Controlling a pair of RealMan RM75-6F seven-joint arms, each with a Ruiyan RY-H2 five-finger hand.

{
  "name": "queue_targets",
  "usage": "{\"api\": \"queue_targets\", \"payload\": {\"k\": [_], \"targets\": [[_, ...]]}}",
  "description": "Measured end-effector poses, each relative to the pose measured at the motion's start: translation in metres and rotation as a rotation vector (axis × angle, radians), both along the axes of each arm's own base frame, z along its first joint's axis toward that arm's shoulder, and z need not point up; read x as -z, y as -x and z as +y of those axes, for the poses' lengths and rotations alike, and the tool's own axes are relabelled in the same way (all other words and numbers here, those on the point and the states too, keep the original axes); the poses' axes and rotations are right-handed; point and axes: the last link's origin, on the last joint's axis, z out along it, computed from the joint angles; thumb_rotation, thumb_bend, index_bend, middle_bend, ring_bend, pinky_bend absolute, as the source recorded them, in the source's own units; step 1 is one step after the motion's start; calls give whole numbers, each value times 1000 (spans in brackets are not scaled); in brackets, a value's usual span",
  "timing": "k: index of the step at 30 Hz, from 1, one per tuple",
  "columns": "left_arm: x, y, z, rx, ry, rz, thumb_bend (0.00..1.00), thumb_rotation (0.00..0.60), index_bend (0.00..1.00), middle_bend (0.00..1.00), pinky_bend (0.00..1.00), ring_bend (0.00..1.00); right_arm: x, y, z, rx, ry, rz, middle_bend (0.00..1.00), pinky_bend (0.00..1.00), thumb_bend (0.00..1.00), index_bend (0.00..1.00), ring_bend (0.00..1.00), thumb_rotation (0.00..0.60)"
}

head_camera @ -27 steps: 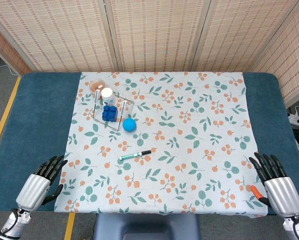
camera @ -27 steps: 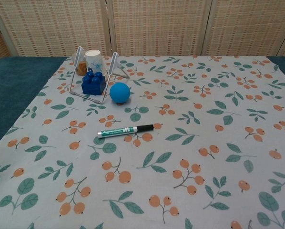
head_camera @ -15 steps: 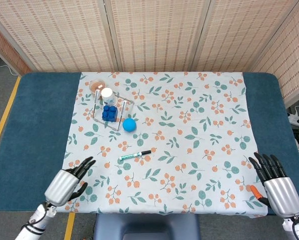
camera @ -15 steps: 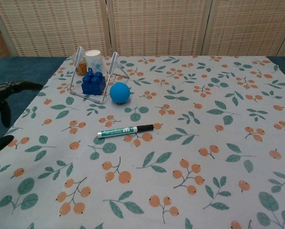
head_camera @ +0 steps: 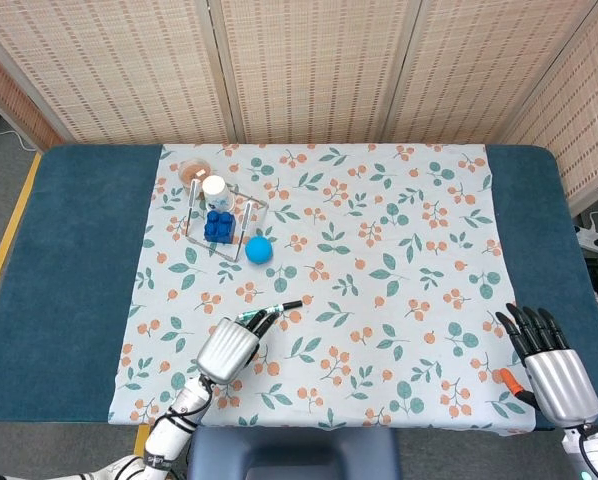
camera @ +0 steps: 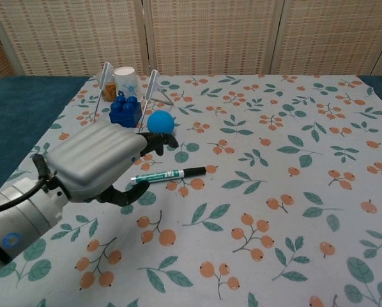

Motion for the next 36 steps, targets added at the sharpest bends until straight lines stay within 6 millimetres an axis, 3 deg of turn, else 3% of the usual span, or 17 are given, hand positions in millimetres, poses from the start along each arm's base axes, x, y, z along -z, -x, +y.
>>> {"api": "queue_targets", "payload": {"k": [7, 13, 22, 36], "targets": [[35, -6, 21, 2, -39, 112, 433, 600, 235, 314, 1000, 838, 1, 1, -2, 15, -1, 1, 0, 0, 207, 0, 0, 600], [50, -5, 37, 8, -78, 184, 432, 600, 258, 326, 1000, 838, 3, 4, -4, 31, -14, 1, 0, 0, 208, 0, 0, 600], [60, 7, 48, -18, -99, 273, 423, 600, 331, 392, 1000, 847, 3, 3, -3, 33, -18, -5, 0, 0, 208, 0, 0, 600], [56, 17, 50, -14, -137, 314, 421, 600, 380, 447, 1000, 851, 3, 1, -1, 35, -36, -17, 0, 0, 207, 0, 0, 600]]}}
